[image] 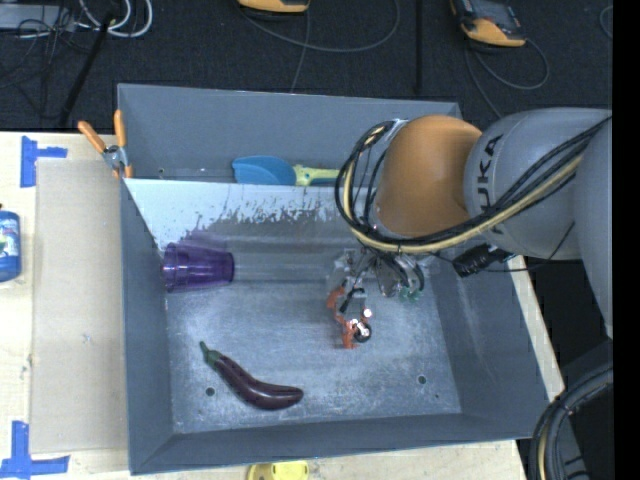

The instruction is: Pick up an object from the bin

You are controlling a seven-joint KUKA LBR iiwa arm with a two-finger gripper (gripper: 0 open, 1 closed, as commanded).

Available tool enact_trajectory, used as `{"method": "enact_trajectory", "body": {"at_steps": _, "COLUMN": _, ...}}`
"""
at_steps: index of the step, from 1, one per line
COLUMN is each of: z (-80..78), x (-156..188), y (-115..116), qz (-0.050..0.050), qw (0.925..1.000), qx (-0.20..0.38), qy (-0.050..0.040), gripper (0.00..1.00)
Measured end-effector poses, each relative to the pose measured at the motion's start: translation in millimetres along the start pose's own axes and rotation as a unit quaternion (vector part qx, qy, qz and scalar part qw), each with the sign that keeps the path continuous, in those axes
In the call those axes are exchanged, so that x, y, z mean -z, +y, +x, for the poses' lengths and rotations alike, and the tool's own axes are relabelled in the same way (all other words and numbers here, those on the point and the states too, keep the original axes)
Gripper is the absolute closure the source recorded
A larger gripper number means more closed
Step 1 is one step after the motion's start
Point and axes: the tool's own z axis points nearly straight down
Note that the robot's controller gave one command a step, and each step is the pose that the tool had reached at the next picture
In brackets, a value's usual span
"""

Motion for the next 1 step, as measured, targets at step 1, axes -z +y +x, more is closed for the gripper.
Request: {"method": "enact_trajectory", "body": {"at_steps": 1, "z": 0.9, "x": 175.9, "y": -46.7, "qz": 0.001, "qw": 1.0000, "qx": -0.002, "qy": 0.0000, "gripper": 1.00}}
